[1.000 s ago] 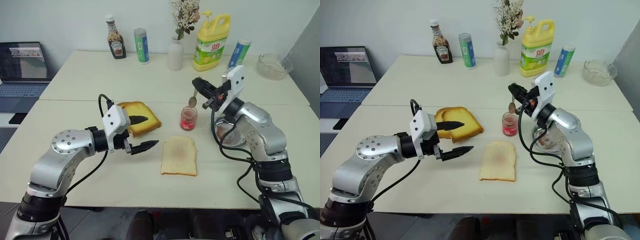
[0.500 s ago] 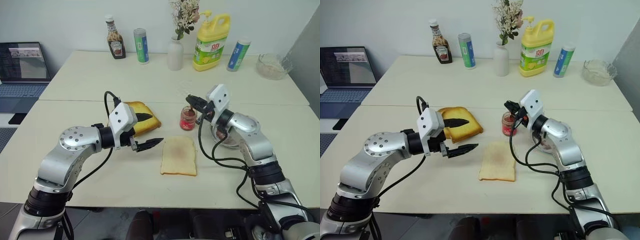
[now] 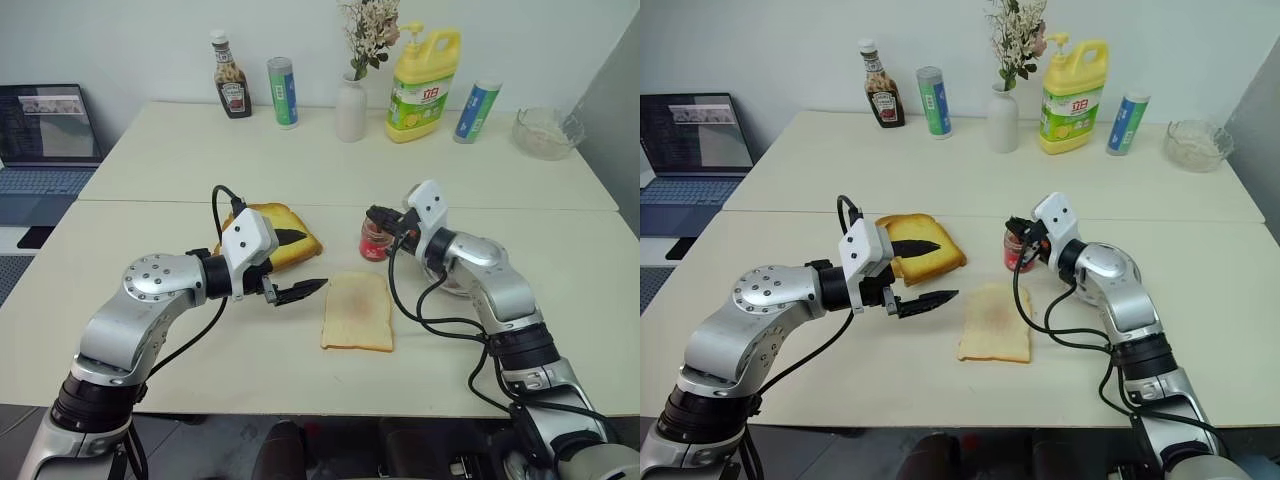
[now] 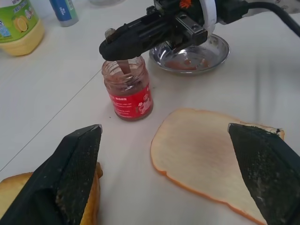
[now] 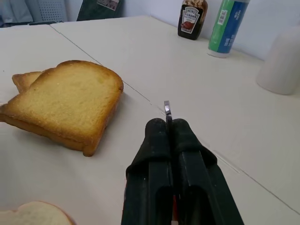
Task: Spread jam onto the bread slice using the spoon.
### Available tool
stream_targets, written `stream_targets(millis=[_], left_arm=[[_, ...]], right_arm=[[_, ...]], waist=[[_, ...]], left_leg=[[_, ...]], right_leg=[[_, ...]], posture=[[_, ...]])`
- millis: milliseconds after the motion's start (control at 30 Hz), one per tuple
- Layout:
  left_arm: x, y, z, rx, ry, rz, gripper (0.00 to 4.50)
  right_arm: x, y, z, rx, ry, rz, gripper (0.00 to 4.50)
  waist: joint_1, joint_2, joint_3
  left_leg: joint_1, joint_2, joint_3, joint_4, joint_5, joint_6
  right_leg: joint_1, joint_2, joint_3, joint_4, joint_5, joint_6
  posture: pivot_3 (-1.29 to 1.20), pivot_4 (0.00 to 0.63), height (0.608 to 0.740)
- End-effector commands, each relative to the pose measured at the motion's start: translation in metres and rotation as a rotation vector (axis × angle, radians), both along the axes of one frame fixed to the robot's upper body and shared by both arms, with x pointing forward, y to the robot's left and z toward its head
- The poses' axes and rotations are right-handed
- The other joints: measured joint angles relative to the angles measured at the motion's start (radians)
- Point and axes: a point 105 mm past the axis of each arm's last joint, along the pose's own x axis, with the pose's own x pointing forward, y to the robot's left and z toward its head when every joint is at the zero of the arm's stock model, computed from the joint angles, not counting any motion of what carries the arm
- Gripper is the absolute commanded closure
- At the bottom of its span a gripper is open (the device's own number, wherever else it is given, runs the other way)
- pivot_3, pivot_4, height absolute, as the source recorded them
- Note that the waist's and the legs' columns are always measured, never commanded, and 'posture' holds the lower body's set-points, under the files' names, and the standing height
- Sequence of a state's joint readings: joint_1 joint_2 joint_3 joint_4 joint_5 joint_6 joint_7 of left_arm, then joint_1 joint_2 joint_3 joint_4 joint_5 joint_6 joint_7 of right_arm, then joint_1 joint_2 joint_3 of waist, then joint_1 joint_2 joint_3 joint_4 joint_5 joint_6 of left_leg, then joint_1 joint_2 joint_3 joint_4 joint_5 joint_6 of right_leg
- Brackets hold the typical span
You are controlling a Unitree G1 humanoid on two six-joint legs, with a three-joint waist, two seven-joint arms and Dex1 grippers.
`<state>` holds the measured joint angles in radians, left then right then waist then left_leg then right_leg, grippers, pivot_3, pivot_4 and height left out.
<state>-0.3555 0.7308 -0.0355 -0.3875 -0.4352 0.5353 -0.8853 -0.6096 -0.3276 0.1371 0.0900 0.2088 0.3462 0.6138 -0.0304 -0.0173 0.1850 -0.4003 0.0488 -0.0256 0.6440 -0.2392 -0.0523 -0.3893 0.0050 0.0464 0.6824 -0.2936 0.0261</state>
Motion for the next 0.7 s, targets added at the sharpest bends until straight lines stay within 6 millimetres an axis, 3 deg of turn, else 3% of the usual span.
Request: stream_targets(millis=[33, 433, 700], left_arm=[[-0.001, -0.002, 0.006, 0.001, -0.037, -0.010, 0.00], [0.000, -0.003, 0.003, 0.010, -0.043, -0.011, 0.00], [0.002, -0.003, 0.002, 0.014, -0.046, -0.010, 0.00]], right_arm=[[-0.001, 0.002, 0.007, 0.081, 0.059, -0.006, 4.45], [0.021, -0.024, -0.004, 0.364, 0.337, -0.223, 4.45], [0.025, -0.032, -0.008, 0.511, 0.453, -0.274, 4.45]], waist=[[0.000, 0.000, 0.000], [-0.001, 0.000, 0.000], [-0.001, 0.000, 0.000]], left_leg=[[0.000, 0.000, 0.000, 0.000, 0.000, 0.000], [0.000, 0.000, 0.000, 0.000, 0.000, 0.000], [0.000, 0.000, 0.000, 0.000, 0.000, 0.000]], right_leg=[[0.000, 0.000, 0.000, 0.000, 0.000, 0.000], [0.000, 0.000, 0.000, 0.000, 0.000, 0.000], [0.000, 0.000, 0.000, 0.000, 0.000, 0.000]], posture=[[0.00, 0.150, 0.740], [0.00, 0.150, 0.740], [0.00, 0.150, 0.740]])
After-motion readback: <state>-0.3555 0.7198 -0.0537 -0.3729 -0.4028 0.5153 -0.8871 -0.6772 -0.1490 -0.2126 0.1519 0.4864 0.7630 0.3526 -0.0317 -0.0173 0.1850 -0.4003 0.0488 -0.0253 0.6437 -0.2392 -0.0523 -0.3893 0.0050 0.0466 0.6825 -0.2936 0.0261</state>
